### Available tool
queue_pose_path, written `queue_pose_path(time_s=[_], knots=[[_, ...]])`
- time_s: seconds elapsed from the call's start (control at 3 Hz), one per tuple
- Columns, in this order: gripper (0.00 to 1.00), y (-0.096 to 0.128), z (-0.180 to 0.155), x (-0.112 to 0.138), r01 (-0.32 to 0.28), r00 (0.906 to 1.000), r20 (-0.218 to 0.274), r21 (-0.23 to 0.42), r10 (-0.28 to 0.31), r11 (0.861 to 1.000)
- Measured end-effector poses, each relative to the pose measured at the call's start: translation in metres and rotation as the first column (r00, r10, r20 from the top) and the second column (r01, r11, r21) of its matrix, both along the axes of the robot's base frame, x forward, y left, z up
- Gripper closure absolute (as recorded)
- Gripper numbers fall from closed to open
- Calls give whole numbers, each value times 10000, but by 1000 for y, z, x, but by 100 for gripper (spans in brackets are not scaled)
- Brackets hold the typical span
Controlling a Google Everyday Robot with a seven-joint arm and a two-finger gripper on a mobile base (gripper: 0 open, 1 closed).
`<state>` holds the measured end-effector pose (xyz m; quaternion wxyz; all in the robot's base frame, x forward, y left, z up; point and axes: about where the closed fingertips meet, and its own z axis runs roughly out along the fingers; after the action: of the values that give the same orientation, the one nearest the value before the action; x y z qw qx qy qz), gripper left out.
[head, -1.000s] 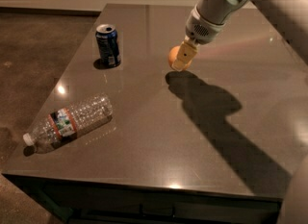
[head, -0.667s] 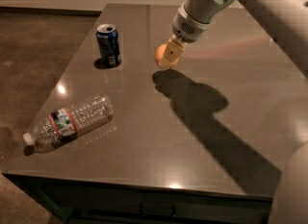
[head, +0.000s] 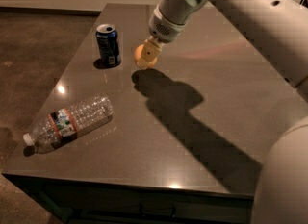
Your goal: Move orange near pepsi can
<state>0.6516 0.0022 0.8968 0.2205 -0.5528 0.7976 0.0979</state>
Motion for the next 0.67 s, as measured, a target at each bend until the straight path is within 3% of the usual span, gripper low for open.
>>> queue_pose_path(time_s=[0.67], knots=[[100, 36, -14, 12, -201, 9998, -94, -385, 198, 9991]])
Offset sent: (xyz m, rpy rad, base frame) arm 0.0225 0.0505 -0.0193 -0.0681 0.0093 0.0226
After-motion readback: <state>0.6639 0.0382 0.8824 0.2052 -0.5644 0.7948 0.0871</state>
